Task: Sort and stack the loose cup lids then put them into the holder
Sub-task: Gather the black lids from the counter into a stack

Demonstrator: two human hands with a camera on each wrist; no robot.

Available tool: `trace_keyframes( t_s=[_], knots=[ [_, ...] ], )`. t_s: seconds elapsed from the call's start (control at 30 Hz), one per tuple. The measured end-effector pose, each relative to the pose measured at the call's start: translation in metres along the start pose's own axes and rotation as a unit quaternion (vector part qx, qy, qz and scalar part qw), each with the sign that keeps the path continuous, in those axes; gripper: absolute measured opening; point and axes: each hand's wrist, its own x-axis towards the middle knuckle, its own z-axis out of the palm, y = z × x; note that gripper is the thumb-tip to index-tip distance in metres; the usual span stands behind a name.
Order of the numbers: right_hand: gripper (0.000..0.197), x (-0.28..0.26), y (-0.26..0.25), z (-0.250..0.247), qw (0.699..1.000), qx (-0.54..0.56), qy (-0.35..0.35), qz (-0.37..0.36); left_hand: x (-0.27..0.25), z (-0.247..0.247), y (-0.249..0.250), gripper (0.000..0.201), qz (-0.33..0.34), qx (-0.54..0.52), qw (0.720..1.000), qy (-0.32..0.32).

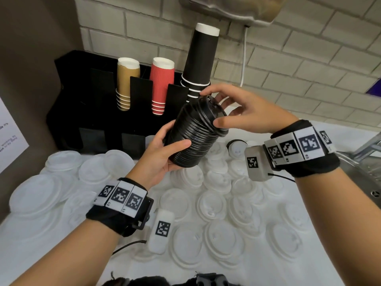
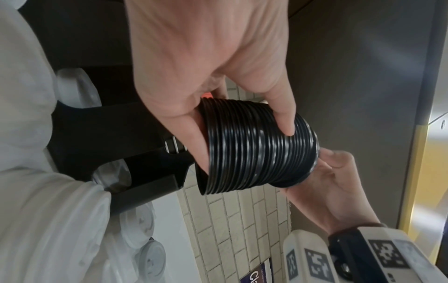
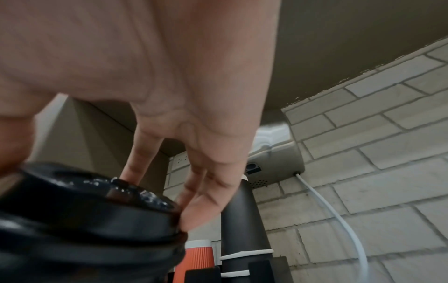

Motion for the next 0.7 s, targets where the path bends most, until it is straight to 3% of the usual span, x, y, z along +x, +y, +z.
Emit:
trace_keyframes(
  t_s=[0.27, 0.43, 0.7],
  knots=[
    [0.053, 0.009, -0.002, -0.001, 0.998, -0.004, -0.058, 0.011, 0.0, -0.003, -0.008, 0.059, -0.011, 0.025, 0.999, -0.022],
    [0.055, 0.011, -0.005, 0.0, 0.996, -0.027, -0.08, -0.008, 0.001, -0.002, -0.012, 0.066, -0.018, 0.021, 0.999, -0.024],
    [0.055, 0.008, -0.003, 0.0, 0.997, -0.035, -0.066, -0.021, 0.003, -0.001, -0.017, 0.059, -0.017, -0.021, 1.0, -0.016]
  ],
)
